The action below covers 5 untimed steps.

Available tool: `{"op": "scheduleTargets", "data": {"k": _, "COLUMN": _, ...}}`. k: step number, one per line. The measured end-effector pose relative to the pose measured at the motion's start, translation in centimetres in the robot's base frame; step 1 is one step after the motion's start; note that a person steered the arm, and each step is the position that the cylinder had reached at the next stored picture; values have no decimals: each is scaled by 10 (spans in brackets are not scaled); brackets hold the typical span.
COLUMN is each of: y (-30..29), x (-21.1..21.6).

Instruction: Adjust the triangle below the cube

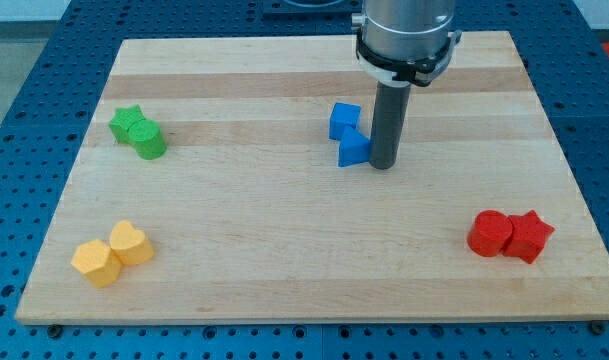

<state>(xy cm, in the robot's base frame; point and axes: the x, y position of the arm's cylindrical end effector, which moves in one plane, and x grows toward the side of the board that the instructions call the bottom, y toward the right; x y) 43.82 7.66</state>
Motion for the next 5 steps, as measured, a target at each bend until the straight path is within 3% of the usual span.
{"op": "scheduleTargets", "data": {"k": 5, "y": -7, "x": -5}}
